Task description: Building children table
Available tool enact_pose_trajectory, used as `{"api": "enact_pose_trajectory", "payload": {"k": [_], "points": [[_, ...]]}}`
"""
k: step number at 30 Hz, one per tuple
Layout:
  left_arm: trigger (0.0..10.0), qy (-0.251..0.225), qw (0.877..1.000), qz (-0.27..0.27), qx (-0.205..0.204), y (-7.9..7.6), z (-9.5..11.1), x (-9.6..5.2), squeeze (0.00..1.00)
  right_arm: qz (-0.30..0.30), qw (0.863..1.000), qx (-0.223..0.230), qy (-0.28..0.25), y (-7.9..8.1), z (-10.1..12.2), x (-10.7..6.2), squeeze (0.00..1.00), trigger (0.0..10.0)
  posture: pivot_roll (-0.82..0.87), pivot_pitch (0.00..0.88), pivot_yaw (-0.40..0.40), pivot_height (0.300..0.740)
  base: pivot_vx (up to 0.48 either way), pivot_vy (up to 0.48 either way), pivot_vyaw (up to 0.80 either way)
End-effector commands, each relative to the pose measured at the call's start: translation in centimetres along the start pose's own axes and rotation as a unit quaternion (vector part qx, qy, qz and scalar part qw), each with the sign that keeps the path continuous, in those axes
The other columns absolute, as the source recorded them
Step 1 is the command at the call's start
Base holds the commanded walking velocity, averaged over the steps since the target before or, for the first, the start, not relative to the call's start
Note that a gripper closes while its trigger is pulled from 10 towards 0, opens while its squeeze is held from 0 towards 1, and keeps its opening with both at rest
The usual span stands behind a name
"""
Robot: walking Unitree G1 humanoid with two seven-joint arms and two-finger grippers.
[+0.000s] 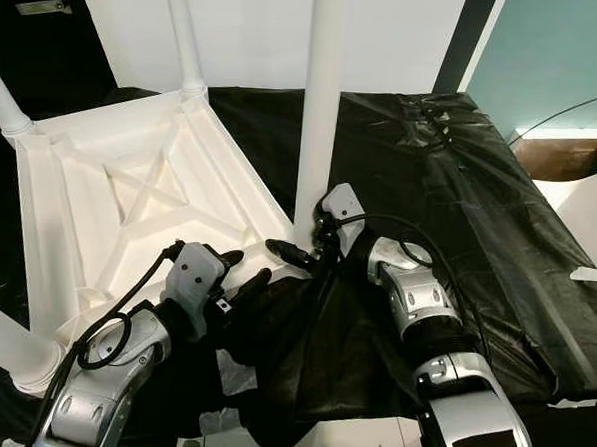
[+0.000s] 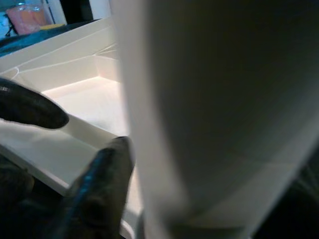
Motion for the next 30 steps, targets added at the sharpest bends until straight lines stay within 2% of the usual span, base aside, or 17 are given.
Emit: {"api": "enact_pose_trajectory", "payload": {"k": [1,4,7,8,11,14,16,20,24,25,28,30], "points": [[10.0,0.008,1.0,0.021,-0.004,0.2,-0.3,0.0,0.0,0.021,1.0,-0.004,0.019,0.2,-0.7,0.1,0.0,0.0,0.17,0.035,-0.037,0.74,0.0,0.0,0.0],[10.0,0.008,1.0,0.024,-0.006,0.1,-0.4,-0.1,0.0,0.019,1.0,0.001,0.022,0.0,-0.9,-0.1,0.0,0.0,0.17,0.032,-0.044,0.74,0.0,0.0,0.0],[10.0,0.009,1.0,0.028,-0.009,-0.1,-0.5,-0.2,0.0,-0.016,0.999,0.011,0.04,-0.8,-1.6,-0.5,0.0,0.0,0.17,0.032,-0.052,0.74,0.0,0.0,0.0],[10.0,0.01,1.0,0.028,-0.011,-0.2,-0.6,-0.3,0.0,-0.049,0.997,0.014,0.053,-1.2,-2.2,-0.6,0.0,0.0,0.16,0.031,-0.051,0.74,0.0,0.0,0.0],[10.0,0.01,1.0,0.027,-0.012,-0.3,-0.6,-0.3,0.0,-0.065,0.996,0.016,0.054,-1.3,-2.4,-0.7,0.0,0.0,0.16,0.031,-0.051,0.74,0.0,0.0,0.0],[10.0,0.011,1.0,0.023,-0.013,-0.5,-0.7,-0.2,0.0,-0.125,0.99,0.039,0.049,-1.4,-3.0,-0.7,0.0,0.0,0.15,0.03,-0.047,0.74,0.0,0.0,0.0],[10.0,0.011,1.0,0.023,-0.013,-0.5,-0.7,-0.2,0.0,-0.125,0.99,0.039,0.049,-1.4,-3.0,-0.7,0.0,0.0,0.15,0.03,-0.047,0.74,0.0,0.0,0.0],[10.0,0.013,1.0,0.016,-0.013,-0.7,-0.7,-0.2,0.0,-0.216,0.973,0.072,0.043,-0.8,-3.8,-0.5,0.0,0.0,0.15,0.029,-0.038,0.74,0.0,0.0,0.0],[10.0,0.013,1.0,0.013,-0.013,-0.7,-0.8,-0.2,0.0,-0.252,0.963,0.083,0.038,-0.3,-3.9,-0.4,0.0,0.0,0.14,0.027,-0.035,0.74,0.0,0.0,0.0],[10.0,0.013,1.0,0.012,-0.013,-0.7,-0.8,-0.2,0.0,-0.281,0.955,0.092,0.038,-0.1,-4.1,-0.5,0.0,0.0,0.14,0.025,-0.037,0.74,0.0,0.0,0.0],[10.0,0.013,1.0,0.012,-0.013,-0.7,-0.8,-0.2,0.0,-0.281,0.955,0.092,0.038,-0.1,-4.1,-0.5,0.0,0.0,0.14,0.025,-0.037,0.74,0.0,0.0,0.0],[10.0,0.013,1.0,0.01,-0.012,-0.7,-0.7,-0.1,0.0,-0.347,0.93,0.12,0.024,0.4,-4.2,-0.5,0.0,0.0,0.14,0.021,-0.034,0.74,0.0,0.0,0.0]]}}
Point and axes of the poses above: a point about 5 cm out from each wrist's last joint towards the gripper, its own x axis pointing out of the wrist towards the gripper, its own z axis along the axis of the wrist's last joint, y = z × x, the point moved 4 cm from there along x, pointing out of the wrist towards the gripper, and after that the axes turned 2 degrees about x, right-handed, at the moved point
